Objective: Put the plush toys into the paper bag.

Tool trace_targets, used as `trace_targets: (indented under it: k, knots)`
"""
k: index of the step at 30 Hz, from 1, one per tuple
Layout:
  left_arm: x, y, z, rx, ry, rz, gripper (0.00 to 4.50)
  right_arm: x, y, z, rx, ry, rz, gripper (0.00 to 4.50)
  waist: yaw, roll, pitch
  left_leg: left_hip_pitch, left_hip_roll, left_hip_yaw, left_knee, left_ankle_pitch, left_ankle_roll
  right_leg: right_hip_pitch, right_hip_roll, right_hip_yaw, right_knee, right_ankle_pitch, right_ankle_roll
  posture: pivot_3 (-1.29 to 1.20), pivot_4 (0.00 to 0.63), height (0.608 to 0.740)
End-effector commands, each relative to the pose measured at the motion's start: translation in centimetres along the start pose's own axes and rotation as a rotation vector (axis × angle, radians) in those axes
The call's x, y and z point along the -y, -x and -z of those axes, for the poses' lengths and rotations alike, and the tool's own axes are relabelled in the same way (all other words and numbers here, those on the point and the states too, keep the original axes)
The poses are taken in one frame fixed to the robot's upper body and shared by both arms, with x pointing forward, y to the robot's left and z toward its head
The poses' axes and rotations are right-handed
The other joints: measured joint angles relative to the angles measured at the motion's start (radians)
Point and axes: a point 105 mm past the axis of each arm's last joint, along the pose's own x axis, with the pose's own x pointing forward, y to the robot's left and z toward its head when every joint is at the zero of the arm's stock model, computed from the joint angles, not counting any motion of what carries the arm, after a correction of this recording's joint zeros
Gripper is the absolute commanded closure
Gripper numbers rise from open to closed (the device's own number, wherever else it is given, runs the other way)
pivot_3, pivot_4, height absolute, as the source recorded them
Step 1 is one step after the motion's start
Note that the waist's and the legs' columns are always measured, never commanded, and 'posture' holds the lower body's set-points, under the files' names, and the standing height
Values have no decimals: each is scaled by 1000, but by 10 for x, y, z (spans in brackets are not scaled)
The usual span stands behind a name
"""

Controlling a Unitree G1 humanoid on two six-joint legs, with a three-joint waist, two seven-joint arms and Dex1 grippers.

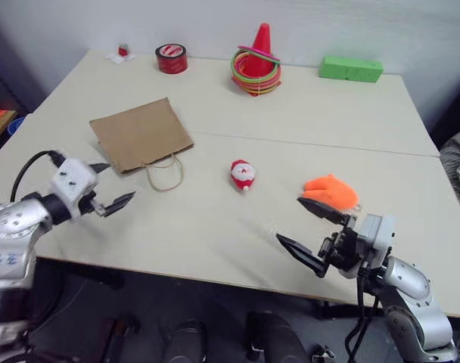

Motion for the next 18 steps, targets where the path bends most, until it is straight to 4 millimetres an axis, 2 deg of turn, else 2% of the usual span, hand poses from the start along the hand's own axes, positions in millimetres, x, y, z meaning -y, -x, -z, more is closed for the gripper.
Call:
trace_targets:
  k: [1, 2, 5, 12, 16, 17, 18]
  knots:
    - [-7, -27, -4, 8, -46, -39, 0, -3, -5, 2, 15, 27, -4, 26, 0, -1, -1, -1, 0, 0, 1, 0, 0, 0, 0, -1, 0, 0, 1, 0, 150, 740]
    - [-6, -31, -4, 10, -50, -36, 0, -3, -5, 3, 15, 27, -4, 26, -2, -1, -1, -1, 0, 0, 2, 0, 0, 0, 0, -1, 0, 1, 1, 0, 150, 740]
    - [1, -49, -10, 47, -64, 10, 585, -5, -5, 10, 2, 38, 3, 0, -3, -1, -1, 0, 0, 1, 2, 0, 0, 0, 1, 0, 1, 1, 2, 0, 150, 740]
    - [3, -59, -15, 82, -40, 66, 2817, -8, -2, 18, -9, 43, 22, 0, -2, -2, 0, 0, 0, 1, 3, 1, -1, 0, 2, -1, 2, 1, 2, 0, 150, 740]
    - [11, -61, -17, 104, -17, 121, 4128, -8, -3, 20, -12, 42, 22, 0, -1, -2, 0, 0, 0, 1, 4, 1, -1, 0, 2, -1, 3, 1, 2, 0, 150, 740]
    - [13, -60, -19, 118, 0, 129, 4424, -8, -4, 20, -11, 45, 20, 0, -2, -2, 0, 0, 0, 1, 4, 1, -1, 0, 2, -1, 3, 1, 2, 0, 150, 740]
    - [13, -58, -22, 134, 24, 138, 4471, -7, -5, 20, -9, 46, 18, 0, -2, -2, 0, 0, 0, 1, 4, 1, -1, 0, 2, -1, 3, 1, 2, 0, 150, 740]
